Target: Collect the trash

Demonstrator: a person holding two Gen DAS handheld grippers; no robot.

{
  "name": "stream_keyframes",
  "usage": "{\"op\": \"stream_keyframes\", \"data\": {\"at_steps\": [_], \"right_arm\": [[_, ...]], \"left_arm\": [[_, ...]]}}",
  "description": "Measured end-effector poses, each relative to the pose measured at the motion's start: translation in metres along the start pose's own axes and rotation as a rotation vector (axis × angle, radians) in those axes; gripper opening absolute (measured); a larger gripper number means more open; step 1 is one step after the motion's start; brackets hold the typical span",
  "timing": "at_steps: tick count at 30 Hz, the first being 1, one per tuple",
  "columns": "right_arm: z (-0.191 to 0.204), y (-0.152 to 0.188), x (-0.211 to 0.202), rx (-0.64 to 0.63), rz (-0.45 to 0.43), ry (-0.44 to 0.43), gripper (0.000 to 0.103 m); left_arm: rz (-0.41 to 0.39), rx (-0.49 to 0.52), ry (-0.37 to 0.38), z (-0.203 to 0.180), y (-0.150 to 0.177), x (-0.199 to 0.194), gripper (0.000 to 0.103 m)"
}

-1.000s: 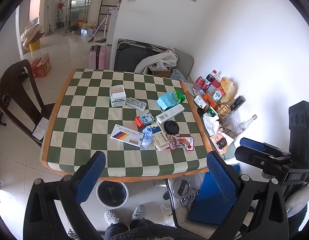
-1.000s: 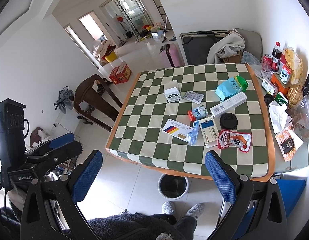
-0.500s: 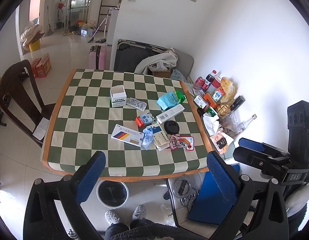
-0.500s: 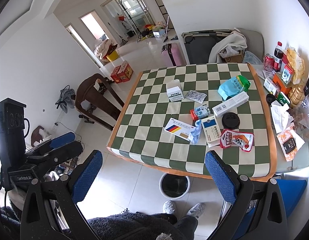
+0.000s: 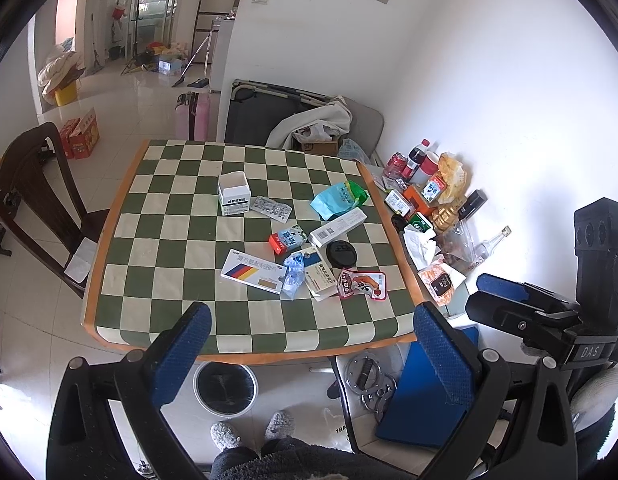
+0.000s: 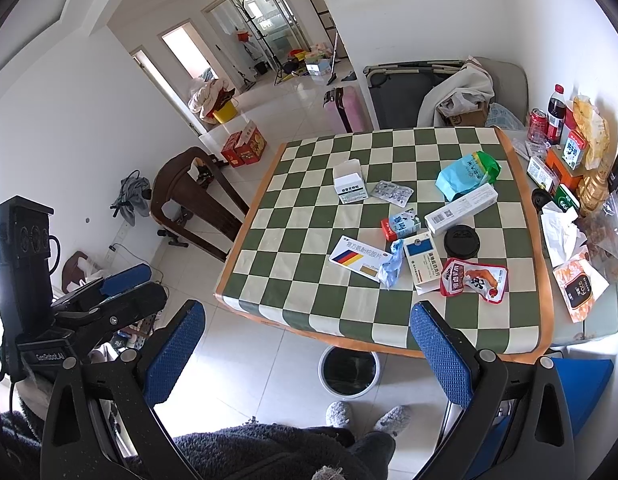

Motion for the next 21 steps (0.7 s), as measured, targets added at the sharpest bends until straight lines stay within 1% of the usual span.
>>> {"op": "stream_keyframes", "data": {"at_steps": [21], "right_arm": [[-0.0060,0.0013,-0.0031,0.002,-0.006,-0.002,0.103]], "left_arm": [[-0.001,0.000,0.001,-0.0038,-0.0026,0.0000,0.103]]}}
Point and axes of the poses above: each gripper's, at about its wrist camera, not at the fingertips, and x roughly the way its jaws point, z to its left, y to its underside, the point moved 3 cm from there along x, roughly the way its jaws point, and after that the axes turned 10 degrees about z, right-handed, at the moved point
